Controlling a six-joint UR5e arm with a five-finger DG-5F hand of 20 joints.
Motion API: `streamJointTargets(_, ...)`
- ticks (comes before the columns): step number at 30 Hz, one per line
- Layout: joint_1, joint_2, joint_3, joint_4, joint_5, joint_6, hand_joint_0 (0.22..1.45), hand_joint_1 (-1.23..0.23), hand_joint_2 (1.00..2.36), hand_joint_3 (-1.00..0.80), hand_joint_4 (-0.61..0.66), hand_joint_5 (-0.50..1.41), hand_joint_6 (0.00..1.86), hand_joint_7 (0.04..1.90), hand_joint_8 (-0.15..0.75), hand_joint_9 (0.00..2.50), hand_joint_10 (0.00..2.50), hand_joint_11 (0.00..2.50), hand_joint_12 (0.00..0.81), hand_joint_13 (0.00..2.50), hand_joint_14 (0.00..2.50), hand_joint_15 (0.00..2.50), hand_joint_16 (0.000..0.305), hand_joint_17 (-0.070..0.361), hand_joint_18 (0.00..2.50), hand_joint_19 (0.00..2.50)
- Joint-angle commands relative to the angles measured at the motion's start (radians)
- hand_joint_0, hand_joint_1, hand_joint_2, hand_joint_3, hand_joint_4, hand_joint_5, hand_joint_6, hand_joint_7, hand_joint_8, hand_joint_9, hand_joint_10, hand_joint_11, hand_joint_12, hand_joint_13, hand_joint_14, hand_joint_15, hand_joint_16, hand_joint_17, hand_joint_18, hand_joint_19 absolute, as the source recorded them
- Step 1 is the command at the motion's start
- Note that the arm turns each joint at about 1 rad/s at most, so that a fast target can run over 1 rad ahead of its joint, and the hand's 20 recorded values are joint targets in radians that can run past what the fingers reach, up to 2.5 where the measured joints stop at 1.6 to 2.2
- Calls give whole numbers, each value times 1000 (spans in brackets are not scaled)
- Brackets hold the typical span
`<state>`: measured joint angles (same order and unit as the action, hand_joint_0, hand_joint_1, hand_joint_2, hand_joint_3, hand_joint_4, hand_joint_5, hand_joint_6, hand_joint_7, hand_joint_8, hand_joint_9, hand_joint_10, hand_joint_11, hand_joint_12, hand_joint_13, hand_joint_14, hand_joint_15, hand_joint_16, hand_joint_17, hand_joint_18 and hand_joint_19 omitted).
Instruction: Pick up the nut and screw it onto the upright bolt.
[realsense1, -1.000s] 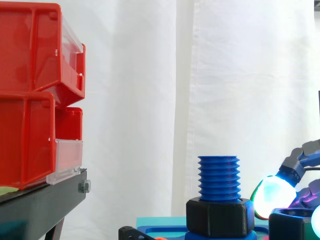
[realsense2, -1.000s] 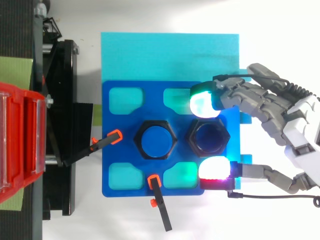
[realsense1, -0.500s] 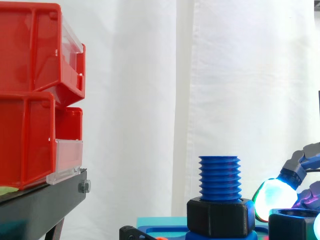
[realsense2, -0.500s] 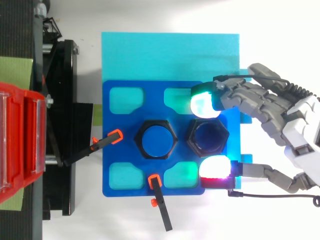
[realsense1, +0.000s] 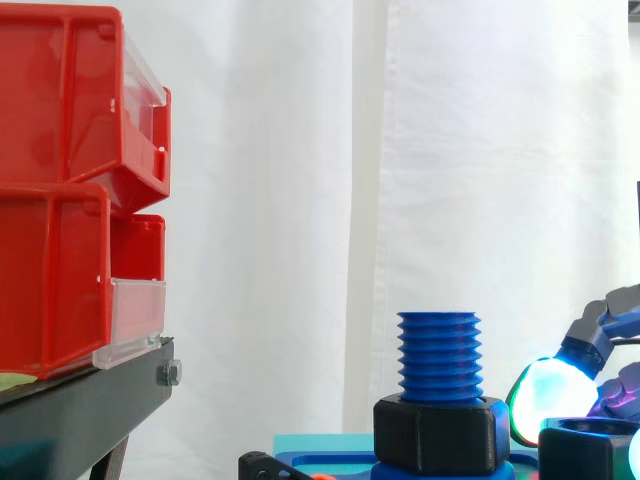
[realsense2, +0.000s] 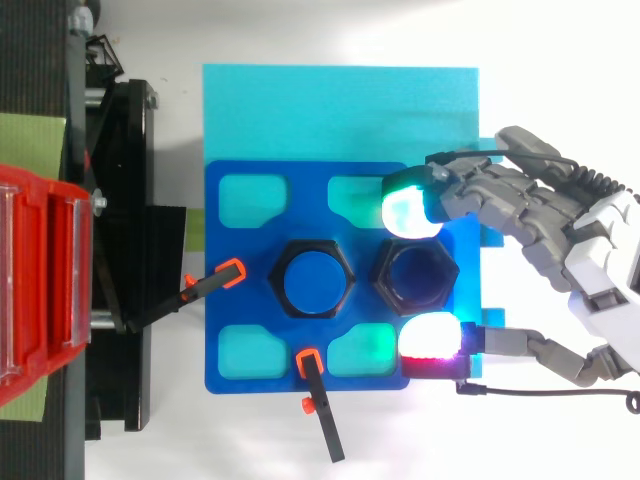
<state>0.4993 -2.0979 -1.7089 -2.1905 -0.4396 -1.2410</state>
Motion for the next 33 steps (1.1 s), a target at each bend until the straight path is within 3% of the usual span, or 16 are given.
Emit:
streamJointTargets(1,-1,-1,0,0,1,0,507,-791,1000,-500,265,-208,503,1028,303,555,0,15,390,616,0,50,44,99,478,193)
streamJointTargets(11,-1,1,0,-2,-1,0,565,-803,1000,-500,243,-178,502,1269,303,613,2,46,372,723,3,92,40,90,553,239)
streamJointTargets(21,-1,1,0,-20,-4,21,593,-745,1000,-500,238,-156,501,1359,312,695,0,68,370,802,3,109,38,86,604,283)
streamJointTargets(28,-5,1,0,-54,-5,115,597,-725,1000,-500,238,-150,501,1391,318,736,2,94,368,827,4,124,37,84,617,300)
streamJointTargets(33,-10,13,0,-127,-5,192,599,-717,1000,-500,241,-148,501,1389,319,744,3,95,370,840,3,127,37,84,631,308)
